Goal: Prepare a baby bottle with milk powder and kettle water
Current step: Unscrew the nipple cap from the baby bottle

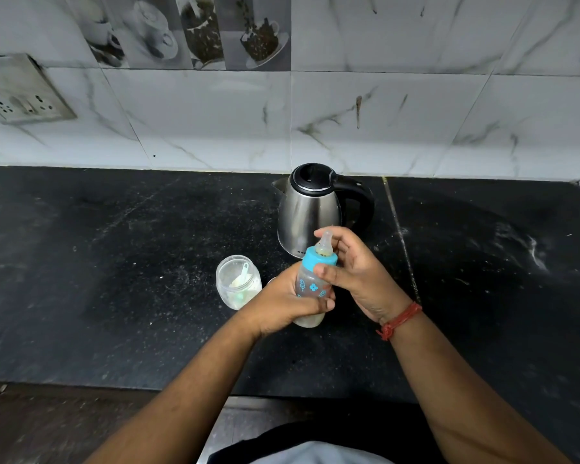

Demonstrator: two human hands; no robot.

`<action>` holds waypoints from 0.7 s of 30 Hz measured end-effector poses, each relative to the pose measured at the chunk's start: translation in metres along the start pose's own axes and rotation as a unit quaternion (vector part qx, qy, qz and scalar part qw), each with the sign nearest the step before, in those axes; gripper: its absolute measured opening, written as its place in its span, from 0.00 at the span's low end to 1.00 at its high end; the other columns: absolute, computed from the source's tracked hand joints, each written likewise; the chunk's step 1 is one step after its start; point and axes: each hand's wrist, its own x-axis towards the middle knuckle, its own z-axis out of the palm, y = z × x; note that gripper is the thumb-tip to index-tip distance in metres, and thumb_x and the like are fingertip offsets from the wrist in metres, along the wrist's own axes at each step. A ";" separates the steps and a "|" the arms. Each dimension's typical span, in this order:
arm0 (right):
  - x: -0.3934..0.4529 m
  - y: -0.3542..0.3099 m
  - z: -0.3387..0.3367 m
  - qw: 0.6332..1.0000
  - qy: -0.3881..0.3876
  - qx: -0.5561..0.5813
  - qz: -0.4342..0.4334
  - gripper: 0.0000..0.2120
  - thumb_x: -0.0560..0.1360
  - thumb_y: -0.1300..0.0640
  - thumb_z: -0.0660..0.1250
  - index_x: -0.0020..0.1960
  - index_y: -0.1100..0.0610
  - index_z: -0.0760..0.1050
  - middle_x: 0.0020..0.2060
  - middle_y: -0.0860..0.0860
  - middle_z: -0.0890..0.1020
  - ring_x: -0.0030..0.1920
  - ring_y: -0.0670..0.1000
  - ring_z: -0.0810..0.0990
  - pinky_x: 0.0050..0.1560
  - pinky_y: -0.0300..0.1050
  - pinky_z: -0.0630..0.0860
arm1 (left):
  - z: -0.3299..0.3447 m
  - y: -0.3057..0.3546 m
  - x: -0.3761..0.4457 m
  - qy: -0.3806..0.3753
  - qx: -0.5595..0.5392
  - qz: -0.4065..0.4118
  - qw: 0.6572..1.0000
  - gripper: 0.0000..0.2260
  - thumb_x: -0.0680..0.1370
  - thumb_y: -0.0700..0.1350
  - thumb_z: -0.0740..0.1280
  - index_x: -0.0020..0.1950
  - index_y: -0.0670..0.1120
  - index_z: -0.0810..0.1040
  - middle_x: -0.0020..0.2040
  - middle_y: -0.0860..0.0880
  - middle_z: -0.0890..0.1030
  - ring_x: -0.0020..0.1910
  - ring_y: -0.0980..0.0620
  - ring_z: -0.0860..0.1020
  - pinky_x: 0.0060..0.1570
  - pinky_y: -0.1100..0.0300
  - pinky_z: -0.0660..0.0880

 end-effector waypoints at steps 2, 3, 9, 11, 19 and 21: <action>0.002 0.000 -0.001 1.000 -0.003 0.005 -0.001 0.31 0.68 0.56 0.76 0.68 0.56 0.71 0.56 0.53 0.79 0.56 0.46 0.79 0.54 0.46 0.78 | -0.001 0.000 0.000 -0.002 0.003 0.000 1.000 0.18 0.74 0.36 0.73 0.63 0.39 0.74 0.49 0.45 0.80 0.50 0.48 0.78 0.53 0.55 0.76; 0.002 0.000 -0.002 1.000 -0.005 0.014 -0.001 0.29 0.70 0.59 0.74 0.69 0.57 0.71 0.57 0.54 0.80 0.56 0.47 0.80 0.54 0.47 0.78 | -0.001 0.001 0.000 -0.002 0.001 0.001 1.000 0.17 0.74 0.36 0.73 0.62 0.40 0.74 0.48 0.45 0.80 0.49 0.49 0.78 0.52 0.57 0.77; 0.001 0.001 -0.006 0.997 -0.043 0.061 -0.006 0.32 0.73 0.63 0.66 0.76 0.57 0.64 0.68 0.61 0.78 0.68 0.57 0.76 0.65 0.50 0.75 | -0.002 0.002 0.001 -0.001 0.009 0.006 1.000 0.18 0.74 0.35 0.72 0.61 0.36 0.72 0.47 0.45 0.80 0.47 0.52 0.79 0.50 0.60 0.77; 0.002 0.002 -0.006 0.999 -0.028 0.035 -0.008 0.33 0.72 0.56 0.71 0.75 0.56 0.66 0.67 0.59 0.77 0.66 0.55 0.76 0.63 0.50 0.76 | -0.002 0.001 0.001 0.002 0.010 0.008 1.000 0.19 0.74 0.35 0.72 0.62 0.36 0.72 0.48 0.45 0.80 0.48 0.50 0.78 0.51 0.59 0.77; 0.006 -0.002 -0.008 1.000 0.010 0.029 -0.007 0.24 0.69 0.53 0.74 0.63 0.59 0.77 0.52 0.47 0.83 0.56 0.48 0.80 0.54 0.43 0.78 | -0.001 0.002 0.005 -0.001 0.027 0.003 1.000 0.15 0.74 0.35 0.73 0.58 0.44 0.75 0.47 0.48 0.81 0.45 0.54 0.79 0.48 0.62 0.77; 0.007 -0.004 -0.012 0.997 0.045 0.067 -0.022 0.23 0.69 0.54 0.74 0.62 0.59 0.77 0.52 0.49 0.84 0.56 0.50 0.80 0.58 0.46 0.79 | 0.000 0.000 0.006 0.004 0.029 0.001 1.000 0.15 0.75 0.36 0.73 0.59 0.44 0.74 0.47 0.48 0.81 0.46 0.55 0.80 0.49 0.62 0.77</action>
